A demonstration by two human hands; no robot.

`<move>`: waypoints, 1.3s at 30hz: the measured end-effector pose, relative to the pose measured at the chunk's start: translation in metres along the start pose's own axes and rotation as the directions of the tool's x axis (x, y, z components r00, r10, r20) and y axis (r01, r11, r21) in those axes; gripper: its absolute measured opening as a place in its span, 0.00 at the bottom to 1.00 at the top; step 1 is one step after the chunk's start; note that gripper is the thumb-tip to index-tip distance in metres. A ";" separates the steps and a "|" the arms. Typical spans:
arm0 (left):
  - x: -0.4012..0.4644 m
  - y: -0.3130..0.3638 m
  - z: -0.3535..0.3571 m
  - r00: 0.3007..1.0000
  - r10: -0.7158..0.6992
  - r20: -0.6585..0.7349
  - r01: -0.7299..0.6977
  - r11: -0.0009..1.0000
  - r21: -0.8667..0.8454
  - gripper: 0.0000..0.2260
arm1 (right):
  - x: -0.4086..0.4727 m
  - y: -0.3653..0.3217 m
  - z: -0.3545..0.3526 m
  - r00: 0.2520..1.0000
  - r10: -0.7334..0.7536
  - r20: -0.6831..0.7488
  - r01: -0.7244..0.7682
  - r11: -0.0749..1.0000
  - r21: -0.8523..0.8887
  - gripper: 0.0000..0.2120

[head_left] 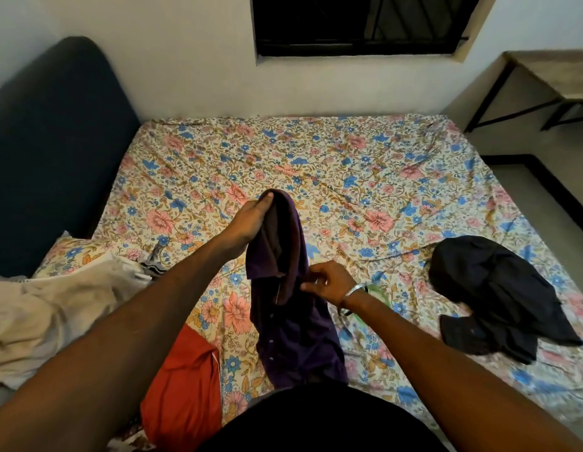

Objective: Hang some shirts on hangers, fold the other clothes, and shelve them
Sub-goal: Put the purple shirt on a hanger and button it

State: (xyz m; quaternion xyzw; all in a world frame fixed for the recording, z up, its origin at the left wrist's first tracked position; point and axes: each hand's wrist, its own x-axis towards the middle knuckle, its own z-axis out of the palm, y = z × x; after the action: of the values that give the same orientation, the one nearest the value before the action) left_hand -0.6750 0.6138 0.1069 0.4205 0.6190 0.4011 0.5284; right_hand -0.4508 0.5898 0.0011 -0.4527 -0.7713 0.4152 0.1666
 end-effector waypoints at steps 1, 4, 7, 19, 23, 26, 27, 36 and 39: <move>0.000 0.002 0.001 1.000 -0.002 0.011 0.002 1.000 0.003 0.16 | 0.003 0.002 0.003 0.998 0.011 -0.060 -0.013 0.999 -0.029 0.06; -0.001 0.002 -0.005 0.992 0.021 0.123 -0.023 1.000 0.016 0.14 | 0.010 -0.004 -0.003 0.964 0.108 -0.242 -0.077 0.988 0.131 0.07; 0.002 -0.030 -0.034 0.917 -0.010 0.400 -0.095 0.966 0.242 0.25 | 0.013 -0.028 -0.031 0.934 0.209 -0.288 -0.031 0.855 0.518 0.06; 0.002 -0.117 -0.078 0.959 0.158 0.237 -0.284 0.533 0.797 0.14 | 0.023 -0.005 -0.103 0.822 0.310 -0.477 -0.003 0.841 0.541 0.09; -0.009 -0.117 -0.079 0.954 0.297 0.046 -0.253 0.710 0.658 0.11 | 0.002 0.027 -0.100 0.831 0.288 -0.476 -0.124 0.930 0.346 0.04; -0.021 -0.112 -0.068 0.929 0.368 0.031 -0.305 0.719 0.624 0.13 | -0.021 0.043 -0.098 0.957 0.197 -0.212 -0.169 0.975 0.144 0.13; -0.024 -0.111 -0.064 0.947 0.283 0.153 -0.312 0.696 0.646 0.17 | -0.028 0.047 -0.097 0.975 0.221 -0.004 -0.221 0.975 -0.010 0.16; -0.021 -0.045 -0.054 0.620 -0.365 0.695 -0.117 0.833 0.541 0.16 | -0.028 0.012 -0.126 0.585 0.466 0.664 -0.430 0.872 -0.233 0.09; 0.027 -0.031 -0.072 0.941 0.052 0.334 -0.274 0.696 0.664 0.23 | 0.015 0.015 -0.151 0.790 0.539 0.294 -0.460 0.837 -0.297 0.15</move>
State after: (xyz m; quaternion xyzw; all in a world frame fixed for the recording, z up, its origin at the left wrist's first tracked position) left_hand -0.7521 0.6255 0.0777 0.6970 0.6001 0.1154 0.3753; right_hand -0.3546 0.6802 0.0779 -0.5707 -0.6795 0.4376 -0.1449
